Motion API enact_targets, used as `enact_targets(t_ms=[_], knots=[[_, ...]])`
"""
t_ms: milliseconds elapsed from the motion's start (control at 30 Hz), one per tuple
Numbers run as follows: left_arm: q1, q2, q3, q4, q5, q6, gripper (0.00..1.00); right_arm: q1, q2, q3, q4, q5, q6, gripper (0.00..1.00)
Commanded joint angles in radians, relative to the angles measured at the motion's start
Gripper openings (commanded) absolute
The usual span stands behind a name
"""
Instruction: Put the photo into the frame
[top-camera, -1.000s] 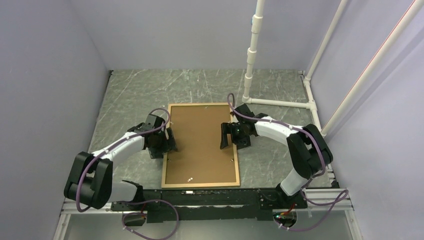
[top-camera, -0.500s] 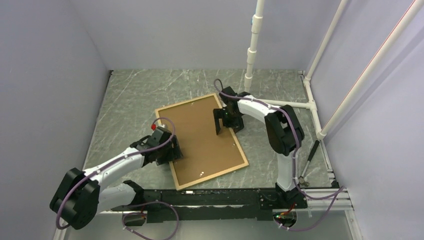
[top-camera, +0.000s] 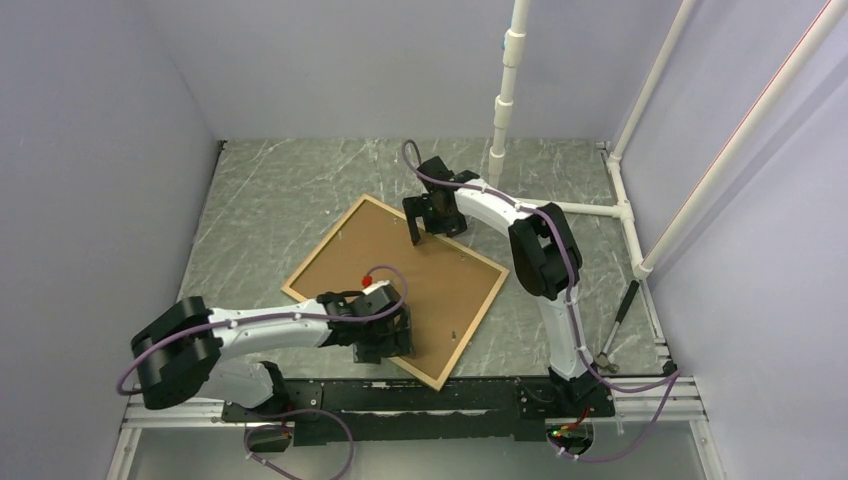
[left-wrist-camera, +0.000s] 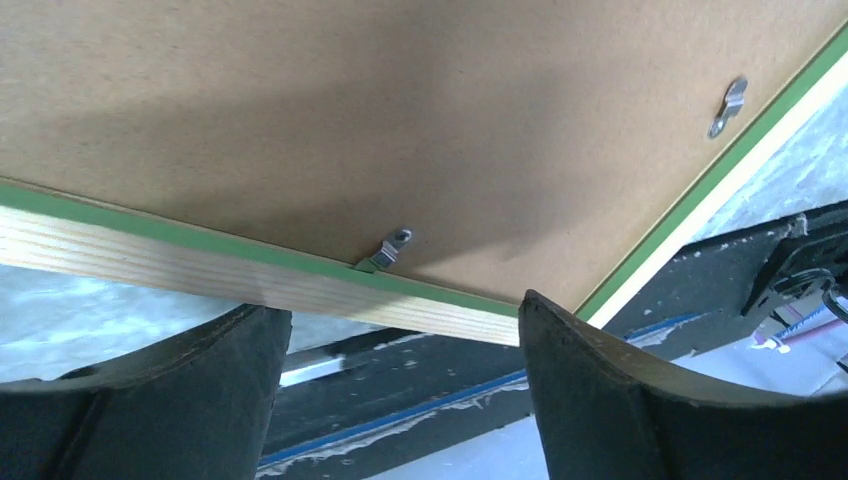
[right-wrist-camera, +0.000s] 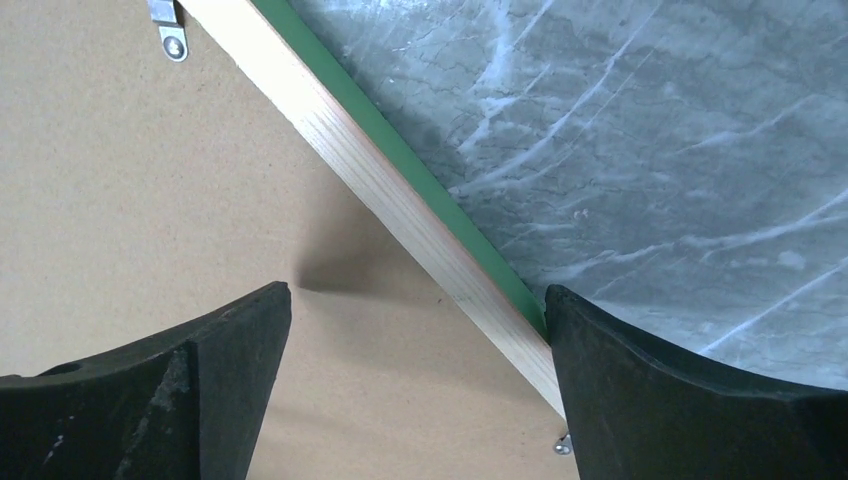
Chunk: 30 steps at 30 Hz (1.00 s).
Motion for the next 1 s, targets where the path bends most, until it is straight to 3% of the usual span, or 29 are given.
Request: enact_targets(t_ms=[0, 233, 400, 667, 800, 967], knots=[[-0.038, 0.079, 0.103, 0.092, 0.022, -0.041, 0.89, 0.033, -0.055, 0.029, -0.042, 0.107, -0.011, 0.99], [-0.039, 0.046, 0.139, 0.092, 0.125, 0.053, 0.96, 0.018, -0.164, 0.004, -0.077, 0.246, -0.01, 1.0], [-0.021, -0.054, 0.147, 0.11, 0.134, 0.12, 0.99, -0.022, -0.31, -0.116, -0.031, 0.186, 0.027, 1.0], [0.226, -0.204, 0.044, 0.269, 0.264, 0.163, 0.99, -0.07, -0.607, -0.527, 0.043, 0.075, 0.1, 1.0], [0.397, -0.251, 0.078, 0.195, 0.279, 0.192, 0.99, -0.117, -0.74, -0.725, 0.032, 0.084, 0.119, 0.99], [0.504, -0.275, 0.213, 0.105, 0.263, 0.244, 0.99, -0.148, -0.86, -0.907, 0.05, 0.035, 0.139, 0.9]])
